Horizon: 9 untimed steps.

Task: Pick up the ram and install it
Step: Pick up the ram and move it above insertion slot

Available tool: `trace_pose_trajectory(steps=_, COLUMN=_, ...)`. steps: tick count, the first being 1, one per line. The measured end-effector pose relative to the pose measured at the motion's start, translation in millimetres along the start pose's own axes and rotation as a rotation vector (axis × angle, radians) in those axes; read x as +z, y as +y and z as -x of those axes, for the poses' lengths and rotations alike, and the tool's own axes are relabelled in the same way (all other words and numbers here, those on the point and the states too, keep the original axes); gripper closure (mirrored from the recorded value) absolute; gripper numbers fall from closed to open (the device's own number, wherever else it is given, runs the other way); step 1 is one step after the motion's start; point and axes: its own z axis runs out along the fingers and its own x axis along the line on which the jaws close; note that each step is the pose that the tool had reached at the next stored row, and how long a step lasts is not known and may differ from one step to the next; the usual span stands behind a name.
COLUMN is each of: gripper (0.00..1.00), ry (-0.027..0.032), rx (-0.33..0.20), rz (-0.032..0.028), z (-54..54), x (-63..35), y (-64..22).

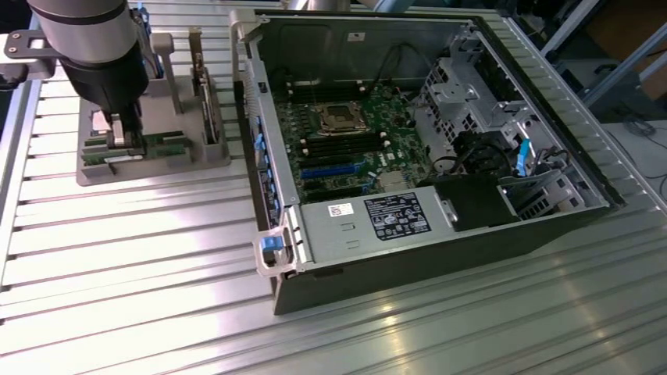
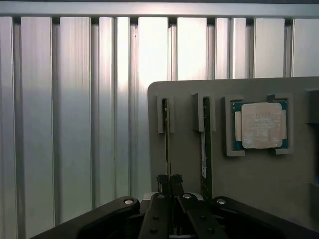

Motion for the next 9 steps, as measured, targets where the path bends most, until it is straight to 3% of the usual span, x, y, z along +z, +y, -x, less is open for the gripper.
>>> trace_pose_trajectory(steps=9, gripper=0.88, ry=0.0, rx=0.0, rz=-0.0001, z=0.0, x=-9.4, y=0.3)
